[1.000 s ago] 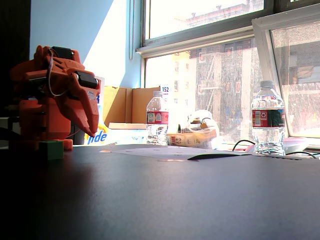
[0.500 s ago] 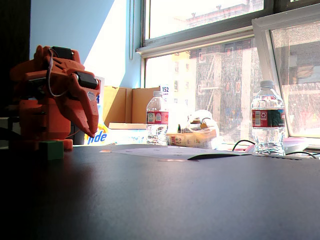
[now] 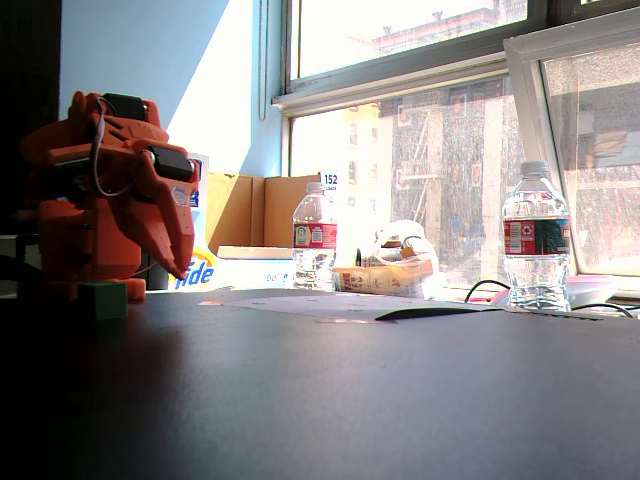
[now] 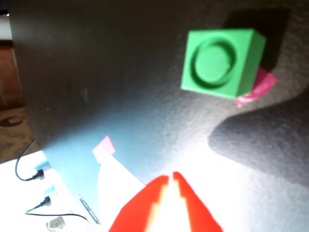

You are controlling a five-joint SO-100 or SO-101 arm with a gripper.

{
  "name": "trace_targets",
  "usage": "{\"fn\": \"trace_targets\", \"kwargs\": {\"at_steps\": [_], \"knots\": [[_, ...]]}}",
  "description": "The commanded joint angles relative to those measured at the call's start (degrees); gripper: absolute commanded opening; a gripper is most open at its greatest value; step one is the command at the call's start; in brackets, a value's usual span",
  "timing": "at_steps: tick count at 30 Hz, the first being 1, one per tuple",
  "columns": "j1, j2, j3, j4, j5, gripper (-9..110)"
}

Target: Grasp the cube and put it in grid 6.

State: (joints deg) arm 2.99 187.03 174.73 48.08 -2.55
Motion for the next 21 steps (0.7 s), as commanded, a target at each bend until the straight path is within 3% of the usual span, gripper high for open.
{"fn": "trace_targets", "kwargs": {"at_steps": [1,10,21], "knots": [[1.2,-3.8,-1.9,0.0,-0.4,1],[4.3,-23.7,-18.1,6.0,0.3,17],[11.6,-46.6,-33.5,9.7,-1.1,21]]}}
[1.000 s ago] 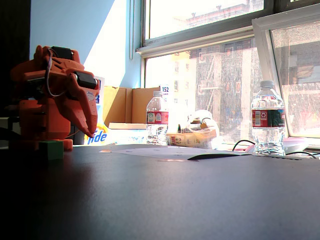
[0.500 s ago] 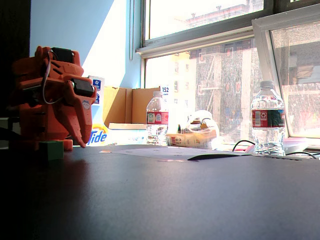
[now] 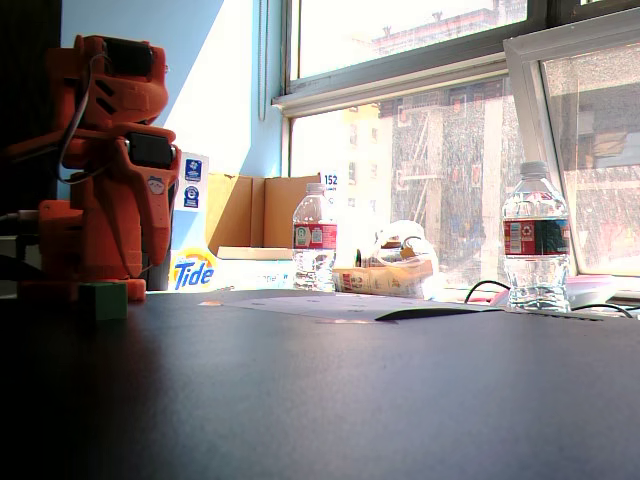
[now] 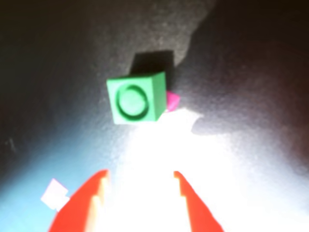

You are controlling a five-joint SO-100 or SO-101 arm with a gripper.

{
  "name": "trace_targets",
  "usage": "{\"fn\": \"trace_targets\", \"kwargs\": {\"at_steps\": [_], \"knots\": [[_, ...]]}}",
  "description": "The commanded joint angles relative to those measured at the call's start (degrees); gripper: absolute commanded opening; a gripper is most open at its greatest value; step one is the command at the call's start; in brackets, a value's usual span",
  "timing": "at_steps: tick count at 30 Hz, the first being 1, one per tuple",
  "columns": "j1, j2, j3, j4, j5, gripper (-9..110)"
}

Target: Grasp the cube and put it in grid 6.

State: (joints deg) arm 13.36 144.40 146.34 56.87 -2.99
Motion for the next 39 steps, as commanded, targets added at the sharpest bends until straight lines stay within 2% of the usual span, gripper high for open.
{"fn": "trace_targets", "kwargs": {"at_steps": [1,16,39], "knots": [[1.8,-5.7,-6.2,1.0,-0.8,21],[9.7,-20.6,-19.1,3.2,-4.6,28],[11.8,-29.0,-18.9,-1.1,-6.8,29]]}}
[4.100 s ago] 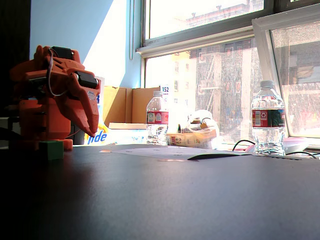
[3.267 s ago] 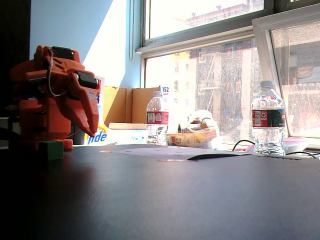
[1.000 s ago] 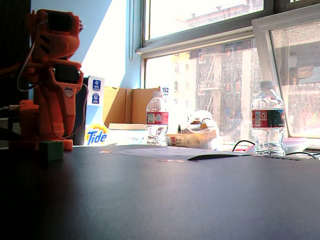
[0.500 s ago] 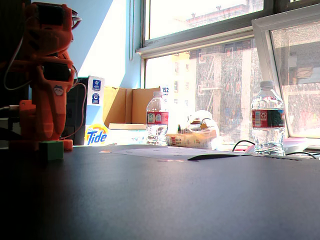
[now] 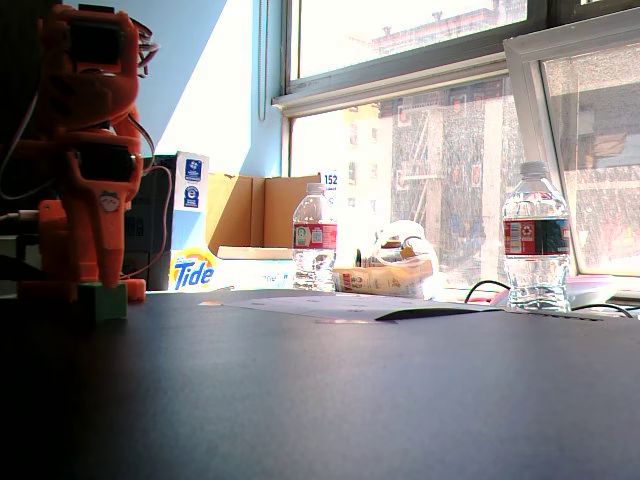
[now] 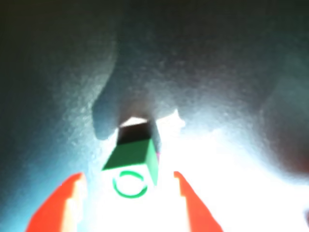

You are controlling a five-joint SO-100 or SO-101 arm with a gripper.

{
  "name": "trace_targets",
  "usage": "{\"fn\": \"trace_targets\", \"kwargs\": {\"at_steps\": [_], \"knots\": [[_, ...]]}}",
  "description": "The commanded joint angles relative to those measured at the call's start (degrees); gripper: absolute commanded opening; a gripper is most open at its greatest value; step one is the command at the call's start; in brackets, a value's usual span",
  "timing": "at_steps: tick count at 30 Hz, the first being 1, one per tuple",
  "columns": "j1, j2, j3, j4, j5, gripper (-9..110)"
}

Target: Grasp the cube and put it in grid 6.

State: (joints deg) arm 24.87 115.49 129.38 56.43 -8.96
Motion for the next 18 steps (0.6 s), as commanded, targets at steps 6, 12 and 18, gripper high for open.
{"fn": "trace_targets", "kwargs": {"at_steps": [6,12,18], "knots": [[0.6,-1.0,-2.0,-1.4,-1.0,23],[0.8,-1.8,-2.1,-2.4,-1.1,11],[0.5,-1.8,-1.8,-2.9,-1.3,0]]}}
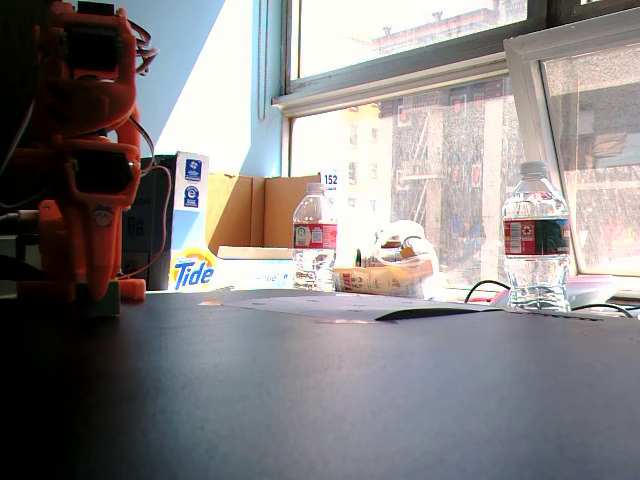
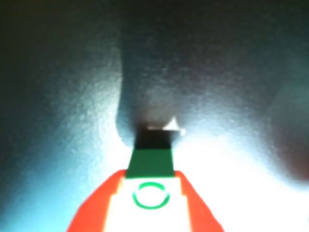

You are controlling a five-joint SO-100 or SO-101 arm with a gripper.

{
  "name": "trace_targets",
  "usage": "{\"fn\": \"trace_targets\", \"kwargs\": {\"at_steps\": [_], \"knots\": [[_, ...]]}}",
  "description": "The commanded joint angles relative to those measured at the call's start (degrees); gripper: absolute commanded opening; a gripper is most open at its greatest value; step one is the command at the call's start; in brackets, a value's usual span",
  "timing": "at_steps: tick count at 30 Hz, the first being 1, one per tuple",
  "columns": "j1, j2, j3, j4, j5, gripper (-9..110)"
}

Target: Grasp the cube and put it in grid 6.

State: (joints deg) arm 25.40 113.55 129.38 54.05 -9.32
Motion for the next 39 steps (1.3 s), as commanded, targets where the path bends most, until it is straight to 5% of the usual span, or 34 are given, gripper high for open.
{"fn": "trace_targets", "kwargs": {"at_steps": [1,13,26,39], "knots": [[0.0,0.2,-1.8,-0.5,-1.0,0],[-6.2,1.5,-15.7,10.4,1.4,0],[-31.9,-10.8,-50.4,31.8,10.5,0],[-48.1,-22.0,-53.3,30.2,14.9,0]]}}
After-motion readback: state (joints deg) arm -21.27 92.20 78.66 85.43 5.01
